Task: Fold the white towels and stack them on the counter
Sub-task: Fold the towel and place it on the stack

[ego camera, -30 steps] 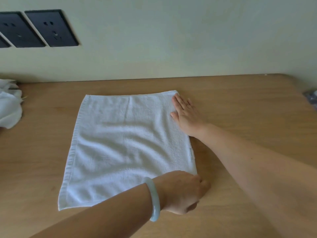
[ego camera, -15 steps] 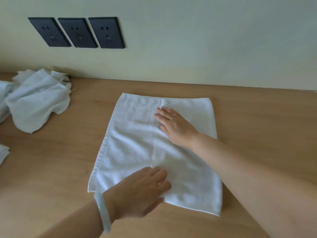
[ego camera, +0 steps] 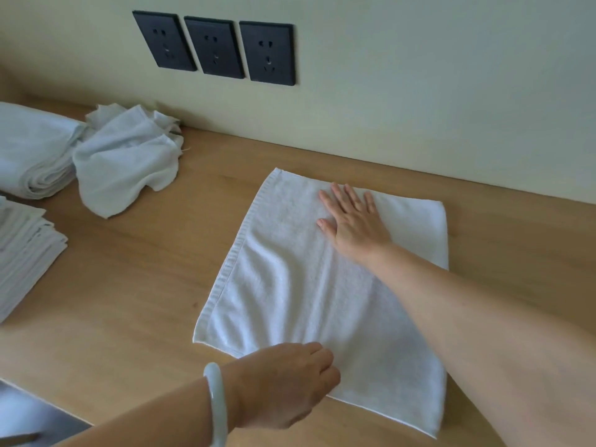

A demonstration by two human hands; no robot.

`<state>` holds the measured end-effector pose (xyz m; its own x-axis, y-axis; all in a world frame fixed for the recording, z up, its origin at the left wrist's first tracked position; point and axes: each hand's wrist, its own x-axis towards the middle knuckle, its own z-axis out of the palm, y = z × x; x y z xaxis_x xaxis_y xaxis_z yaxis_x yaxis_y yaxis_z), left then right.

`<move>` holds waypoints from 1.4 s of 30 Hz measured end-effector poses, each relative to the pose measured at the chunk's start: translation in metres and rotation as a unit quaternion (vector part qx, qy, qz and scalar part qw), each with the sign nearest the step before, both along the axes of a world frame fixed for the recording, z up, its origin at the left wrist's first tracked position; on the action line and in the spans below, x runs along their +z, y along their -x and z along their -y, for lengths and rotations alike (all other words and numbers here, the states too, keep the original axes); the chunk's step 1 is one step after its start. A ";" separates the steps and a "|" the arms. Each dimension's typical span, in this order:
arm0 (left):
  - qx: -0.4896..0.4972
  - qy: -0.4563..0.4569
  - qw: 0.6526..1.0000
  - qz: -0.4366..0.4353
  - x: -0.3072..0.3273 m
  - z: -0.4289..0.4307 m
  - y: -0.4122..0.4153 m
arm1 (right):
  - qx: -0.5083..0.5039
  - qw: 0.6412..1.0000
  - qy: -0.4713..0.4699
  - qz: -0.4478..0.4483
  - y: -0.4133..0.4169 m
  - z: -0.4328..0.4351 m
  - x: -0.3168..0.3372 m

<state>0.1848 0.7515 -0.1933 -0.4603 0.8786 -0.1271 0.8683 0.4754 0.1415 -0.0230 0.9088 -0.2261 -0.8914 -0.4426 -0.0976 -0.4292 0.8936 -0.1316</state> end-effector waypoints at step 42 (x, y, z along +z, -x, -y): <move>0.160 -0.023 0.983 -0.089 0.019 0.103 -0.005 | 0.139 0.988 0.067 -0.016 -0.037 0.075 -0.003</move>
<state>0.1895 0.6484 -0.1747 -0.7259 0.6876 0.0165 0.6877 0.7254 0.0295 0.0140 0.8342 -0.2289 -0.7347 -0.6784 0.0043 -0.6621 0.7157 -0.2225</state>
